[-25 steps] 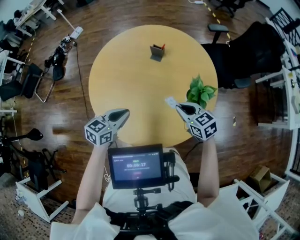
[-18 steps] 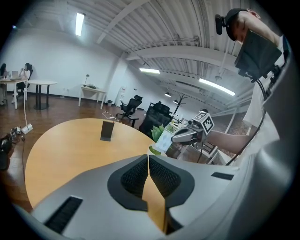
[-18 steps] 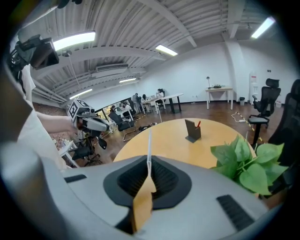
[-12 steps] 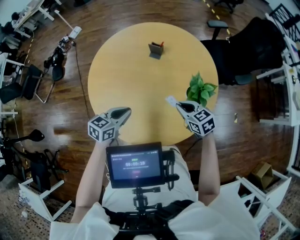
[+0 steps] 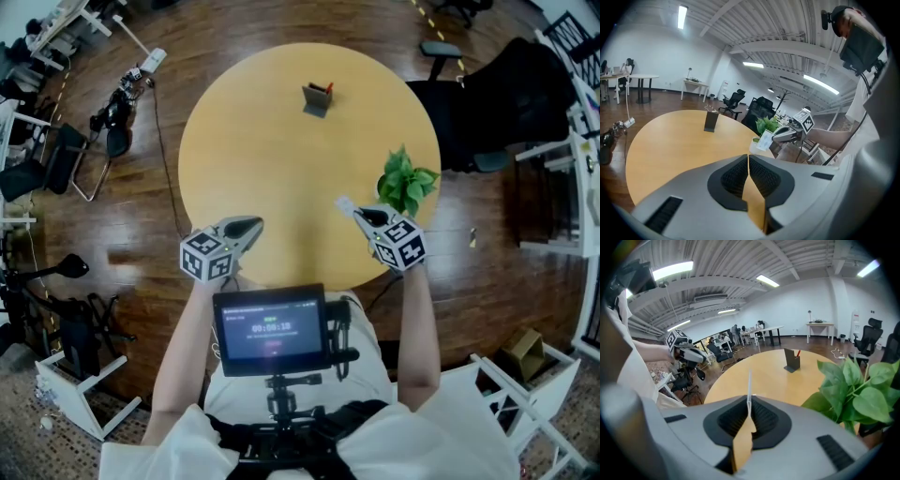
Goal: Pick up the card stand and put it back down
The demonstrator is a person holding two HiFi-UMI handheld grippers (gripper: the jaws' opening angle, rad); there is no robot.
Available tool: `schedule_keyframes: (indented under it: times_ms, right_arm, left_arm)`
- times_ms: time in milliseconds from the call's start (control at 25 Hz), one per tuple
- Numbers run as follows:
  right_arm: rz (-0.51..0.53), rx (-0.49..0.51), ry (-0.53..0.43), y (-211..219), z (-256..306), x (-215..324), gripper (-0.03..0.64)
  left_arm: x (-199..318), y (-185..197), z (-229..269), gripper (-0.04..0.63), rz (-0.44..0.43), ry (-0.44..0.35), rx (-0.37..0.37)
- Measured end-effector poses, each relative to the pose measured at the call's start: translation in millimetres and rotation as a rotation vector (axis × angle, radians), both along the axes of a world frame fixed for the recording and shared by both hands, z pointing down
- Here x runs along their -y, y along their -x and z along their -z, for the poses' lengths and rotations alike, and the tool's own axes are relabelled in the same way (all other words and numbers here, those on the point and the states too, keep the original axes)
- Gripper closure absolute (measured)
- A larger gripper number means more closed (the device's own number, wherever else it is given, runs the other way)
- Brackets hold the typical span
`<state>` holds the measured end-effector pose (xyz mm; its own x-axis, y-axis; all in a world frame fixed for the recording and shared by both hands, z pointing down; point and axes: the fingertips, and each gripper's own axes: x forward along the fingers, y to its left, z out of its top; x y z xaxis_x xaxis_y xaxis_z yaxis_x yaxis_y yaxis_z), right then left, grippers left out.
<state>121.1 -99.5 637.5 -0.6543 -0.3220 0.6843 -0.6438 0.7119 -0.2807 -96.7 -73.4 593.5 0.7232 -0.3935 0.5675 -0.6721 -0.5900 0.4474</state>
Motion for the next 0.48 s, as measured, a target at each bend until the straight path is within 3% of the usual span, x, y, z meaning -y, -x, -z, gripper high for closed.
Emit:
schedule_keyframes:
  times_ms: [480]
  right_arm:
    - [0.054, -0.032, 0.085, 14, -50, 0, 0.583]
  left_arm:
    - [-2, 13, -15, 0.586, 0.028, 0.035, 0.006]
